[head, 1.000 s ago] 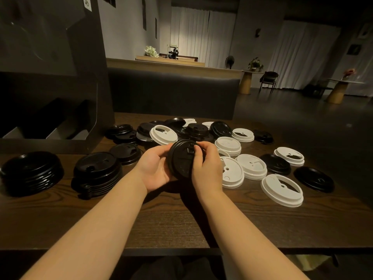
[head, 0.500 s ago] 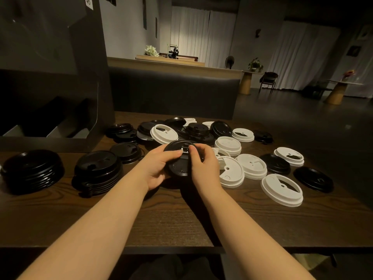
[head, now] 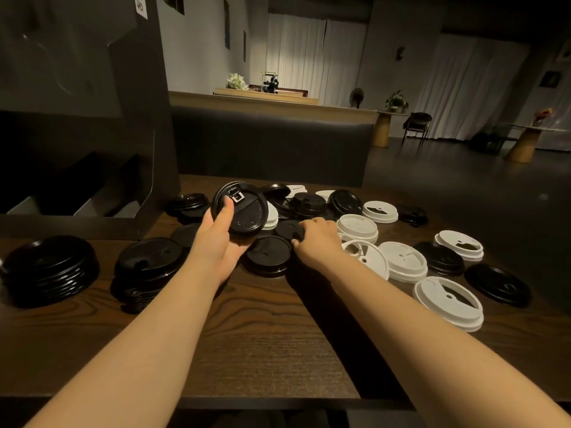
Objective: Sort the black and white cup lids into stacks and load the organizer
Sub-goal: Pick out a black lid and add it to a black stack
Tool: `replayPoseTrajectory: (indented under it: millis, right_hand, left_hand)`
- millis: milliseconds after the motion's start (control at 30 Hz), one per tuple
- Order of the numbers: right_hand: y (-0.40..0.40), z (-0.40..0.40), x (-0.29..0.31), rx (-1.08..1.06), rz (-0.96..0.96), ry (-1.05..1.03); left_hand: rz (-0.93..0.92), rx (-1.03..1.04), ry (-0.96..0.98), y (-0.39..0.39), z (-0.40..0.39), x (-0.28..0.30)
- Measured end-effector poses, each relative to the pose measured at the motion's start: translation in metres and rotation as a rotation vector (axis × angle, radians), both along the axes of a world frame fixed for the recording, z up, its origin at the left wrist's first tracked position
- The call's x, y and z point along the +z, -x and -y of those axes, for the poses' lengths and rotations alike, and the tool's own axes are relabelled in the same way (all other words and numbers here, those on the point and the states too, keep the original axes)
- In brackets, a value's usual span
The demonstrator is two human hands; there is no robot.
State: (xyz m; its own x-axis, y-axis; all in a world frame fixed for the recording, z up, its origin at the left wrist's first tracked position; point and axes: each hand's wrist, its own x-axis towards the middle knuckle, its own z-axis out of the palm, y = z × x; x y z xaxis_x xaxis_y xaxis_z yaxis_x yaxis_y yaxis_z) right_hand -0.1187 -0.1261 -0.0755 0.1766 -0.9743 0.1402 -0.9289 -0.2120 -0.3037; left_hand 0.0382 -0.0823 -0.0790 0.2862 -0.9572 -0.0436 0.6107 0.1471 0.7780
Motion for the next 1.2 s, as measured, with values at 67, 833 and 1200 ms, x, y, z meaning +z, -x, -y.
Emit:
replayPoseTrajectory:
  millis: [67, 833, 1200]
  right_hand:
    - [-0.001, 0.005, -0.006, 0.017, -0.092, -0.015]
    - [0.017, -0.030, 0.005, 0.218, 0.579, -0.035]
    - [0.007, -0.009, 0.003, 0.083, 0.304, -0.030]
  left_hand:
    - [-0.039, -0.001, -0.011, -0.004, 0.001, 0.000]
    - [-0.125, 0.034, -0.065, -0.005, -0.008, -0.002]
    - [-0.159, -0.128, -0.118, 0.016, 0.007, 0.019]
